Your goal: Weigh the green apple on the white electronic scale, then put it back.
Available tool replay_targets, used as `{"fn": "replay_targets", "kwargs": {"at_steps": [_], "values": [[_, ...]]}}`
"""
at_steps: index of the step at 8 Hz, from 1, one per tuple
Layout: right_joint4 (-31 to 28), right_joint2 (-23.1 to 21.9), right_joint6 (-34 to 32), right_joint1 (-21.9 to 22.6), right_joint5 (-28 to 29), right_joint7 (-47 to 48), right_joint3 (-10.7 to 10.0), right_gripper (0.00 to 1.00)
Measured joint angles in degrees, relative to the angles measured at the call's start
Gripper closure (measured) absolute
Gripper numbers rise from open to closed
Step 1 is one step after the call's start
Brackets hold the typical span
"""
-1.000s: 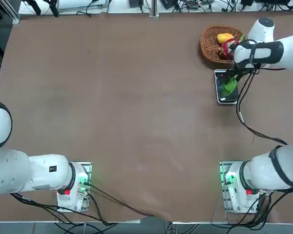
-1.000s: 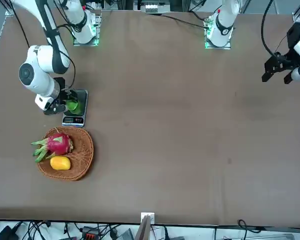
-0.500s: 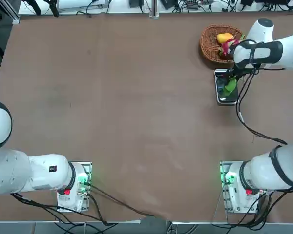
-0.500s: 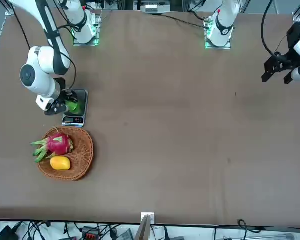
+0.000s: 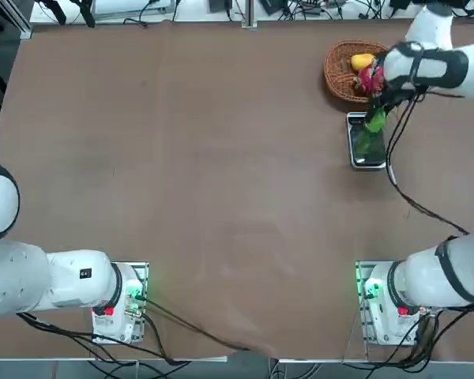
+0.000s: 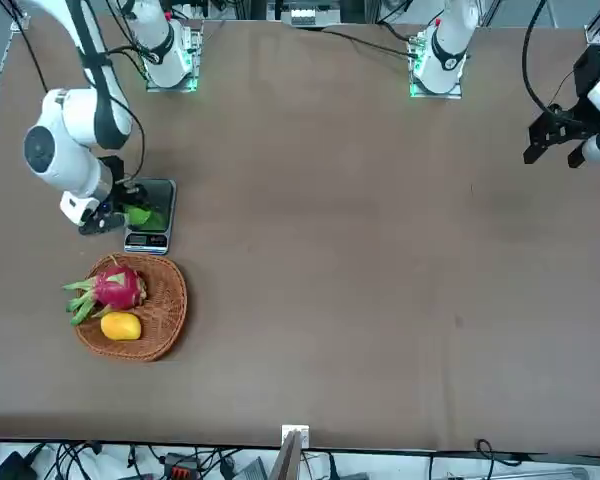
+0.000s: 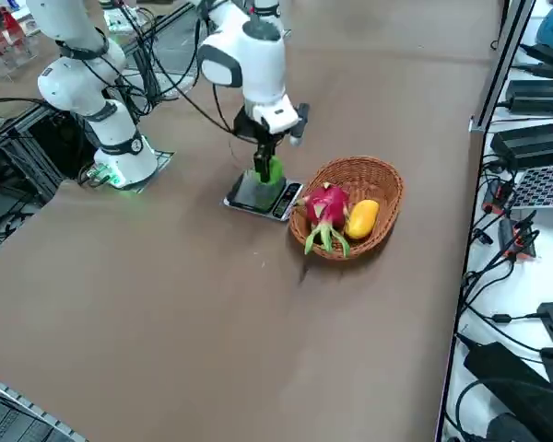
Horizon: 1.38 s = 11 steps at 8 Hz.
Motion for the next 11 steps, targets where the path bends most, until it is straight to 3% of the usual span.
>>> {"fn": "replay_targets", "kwargs": {"at_steps": [3, 8, 11], "values": [[11.4, 4.1, -2.9, 0.6, 0.6, 0.0, 0.4, 0.33], [35.7, 26.0, -2.6, 5.1, 1.1, 0.6, 0.5, 0.33], [41.5, 32.7, -2.2, 5.3, 1.1, 0.6, 0.4, 0.33]]}}
